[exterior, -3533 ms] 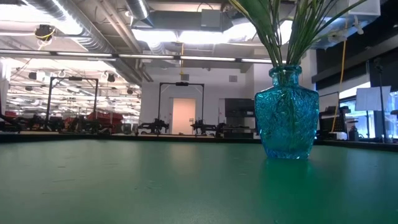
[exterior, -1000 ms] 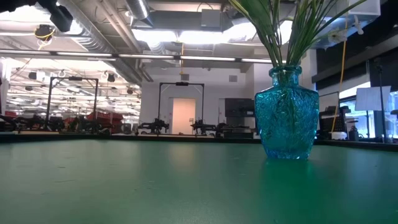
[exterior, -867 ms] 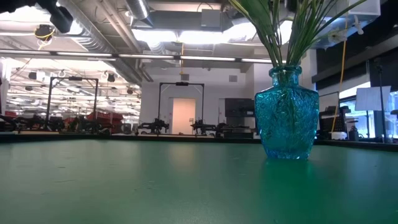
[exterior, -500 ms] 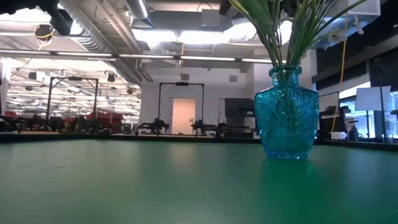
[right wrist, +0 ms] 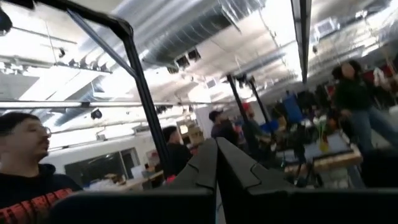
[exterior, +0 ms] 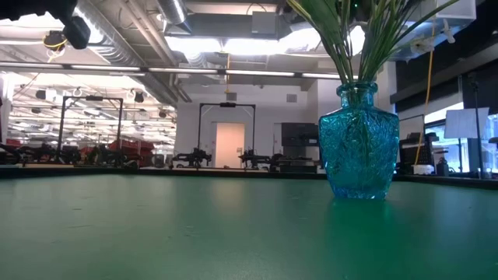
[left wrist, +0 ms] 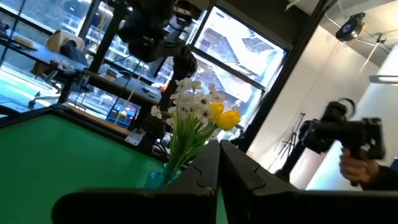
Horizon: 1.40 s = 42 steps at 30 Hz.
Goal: Sort flowers into vase by color
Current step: Return to Home Position
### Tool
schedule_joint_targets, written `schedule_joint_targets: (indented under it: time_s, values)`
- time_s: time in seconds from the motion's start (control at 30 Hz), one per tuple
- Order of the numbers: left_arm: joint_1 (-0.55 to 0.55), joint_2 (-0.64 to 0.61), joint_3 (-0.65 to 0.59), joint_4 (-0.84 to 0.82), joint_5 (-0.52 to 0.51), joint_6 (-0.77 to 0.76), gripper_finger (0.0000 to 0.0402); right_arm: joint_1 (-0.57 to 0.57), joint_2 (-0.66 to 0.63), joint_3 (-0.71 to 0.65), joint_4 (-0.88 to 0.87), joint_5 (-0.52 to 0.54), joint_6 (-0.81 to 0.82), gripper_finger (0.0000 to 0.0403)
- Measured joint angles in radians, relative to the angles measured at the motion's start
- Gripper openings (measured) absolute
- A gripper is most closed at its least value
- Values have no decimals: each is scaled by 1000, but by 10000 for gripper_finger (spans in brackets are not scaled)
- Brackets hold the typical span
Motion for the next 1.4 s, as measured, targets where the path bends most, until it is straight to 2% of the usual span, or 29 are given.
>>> schedule_joint_targets:
  time_s: [0.1, 0.3, 0.53, 0.67, 0.73, 0.77, 0.83, 0.9, 0.97, 1.03, 1.17, 1.23, 1.3, 1.33, 1.4]
  values:
    - [0, 0, 0, 0, 36, 0, 5, -50, -4, 0, 70, -10, 63, 8]
    - [0, 0, 0, -4, 99, -2, 5, -131, -14, 0, 68, -80, 155, 8]
    - [0, 0, 0, -6, 101, -21, 5, -199, -51, -1, 64, -73, 117, 8]
    - [0, 0, 0, -7, 101, -21, 5, -150, -187, -75, 35, -36, -73, 8]
    - [0, 0, 0, -8, 101, -21, 5, -109, -309, -162, -73, 45, -193, 8]
    - [0, 0, 0, -8, 101, -20, 5, -85, -378, -205, -177, 118, -263, 8]
    - [0, 0, 0, -8, 97, -19, 5, 0, -521, -274, -424, 320, -416, 8]
    - [0, 0, 0, -8, 95, -18, 5, 125, -646, -308, -671, 536, -532, 8]
    - [0, 0, 0, -8, 99, -17, 5, 270, -738, -325, -846, 719, -609, 8]
    - [0, 0, 0, -8, 101, -10, 5, 428, -796, -340, -932, 920, -690, 8]
    - [0, 0, 0, -6, 102, 5, 5, 743, -839, -381, -970, 1380, -844, 8]
    - [0, 0, 0, -5, 102, 5, 5, 864, -859, -414, -978, 1538, -892, 8]
    - [0, 0, 0, 1, 103, 5, 5, 938, -905, -449, -1003, 1568, -886, 8]
    - [0, 0, 0, 7, 103, 5, 5, 955, -946, -463, -1021, 1535, -865, 8]
    - [0, 0, 0, 13, 99, 7, 5, 957, -1045, -487, -1060, 1399, -796, 8]
